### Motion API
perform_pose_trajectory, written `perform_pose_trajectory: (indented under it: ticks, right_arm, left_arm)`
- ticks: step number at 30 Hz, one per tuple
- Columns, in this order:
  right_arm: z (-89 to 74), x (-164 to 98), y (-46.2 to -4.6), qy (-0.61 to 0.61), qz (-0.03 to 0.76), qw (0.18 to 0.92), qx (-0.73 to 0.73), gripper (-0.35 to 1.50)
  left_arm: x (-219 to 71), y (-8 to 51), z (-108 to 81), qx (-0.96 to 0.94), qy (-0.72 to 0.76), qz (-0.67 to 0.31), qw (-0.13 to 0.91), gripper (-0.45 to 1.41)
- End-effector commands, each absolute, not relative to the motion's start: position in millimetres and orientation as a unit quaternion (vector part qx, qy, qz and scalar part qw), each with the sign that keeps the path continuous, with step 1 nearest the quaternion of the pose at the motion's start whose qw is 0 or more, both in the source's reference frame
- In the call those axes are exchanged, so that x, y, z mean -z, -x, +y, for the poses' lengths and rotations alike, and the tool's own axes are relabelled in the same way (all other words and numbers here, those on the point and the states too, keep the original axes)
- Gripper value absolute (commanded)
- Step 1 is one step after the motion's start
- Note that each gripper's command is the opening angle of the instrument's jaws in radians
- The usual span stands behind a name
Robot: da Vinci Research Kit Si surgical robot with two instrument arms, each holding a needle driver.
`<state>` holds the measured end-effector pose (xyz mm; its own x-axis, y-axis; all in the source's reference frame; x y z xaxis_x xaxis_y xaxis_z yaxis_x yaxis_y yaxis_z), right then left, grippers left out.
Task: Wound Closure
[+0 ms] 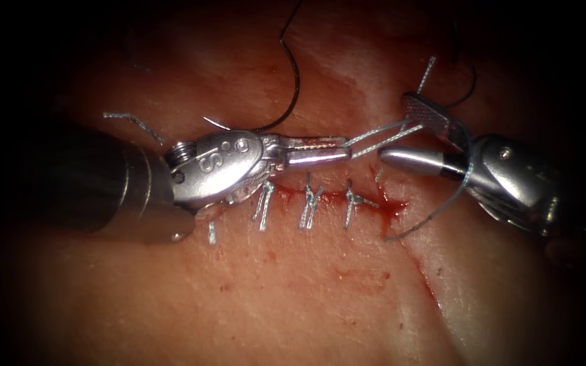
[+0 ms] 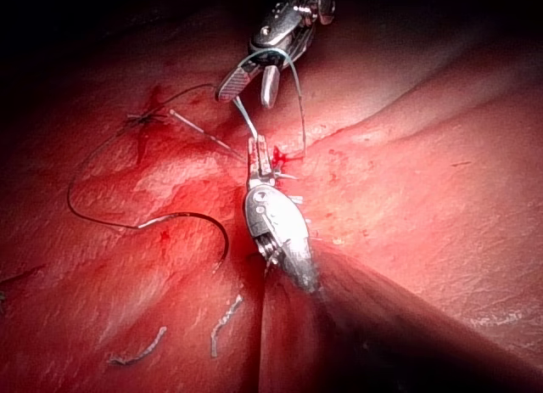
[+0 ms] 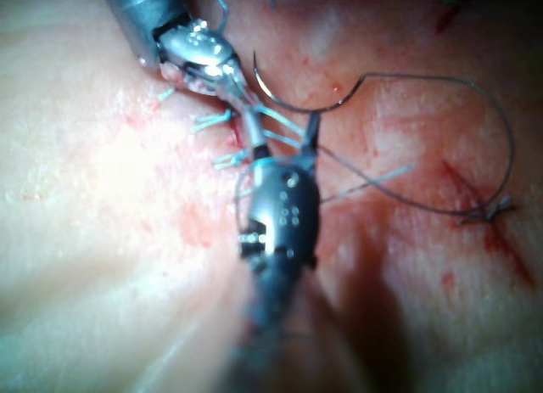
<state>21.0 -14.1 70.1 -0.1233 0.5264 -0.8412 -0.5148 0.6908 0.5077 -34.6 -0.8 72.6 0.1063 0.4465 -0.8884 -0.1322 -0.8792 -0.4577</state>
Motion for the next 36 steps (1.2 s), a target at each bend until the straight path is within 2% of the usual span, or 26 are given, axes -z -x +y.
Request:
perform_pose_trajectory:
  ticks: [1,15,36]
  right_arm:
    - [-14.7,-71.0,-21.7,-0.008,0.639,0.662,-0.392,0.74]
    - [-15.2,-70.5,-21.6,-0.024,0.645,0.664,-0.377,0.74]
    - [-15.4,-72.7,-20.6,-0.013,0.622,0.678,-0.393,0.74]
  left_arm:
    - [-73.0,35.0,-0.9,-0.657,0.712,-0.11,0.222,-0.45]
    - [-71.3,33.3,-3.5,-0.639,0.72,-0.111,0.249,-0.45]
    - [-69.3,34.4,-8.4,-0.61,0.734,-0.133,0.266,-0.45]
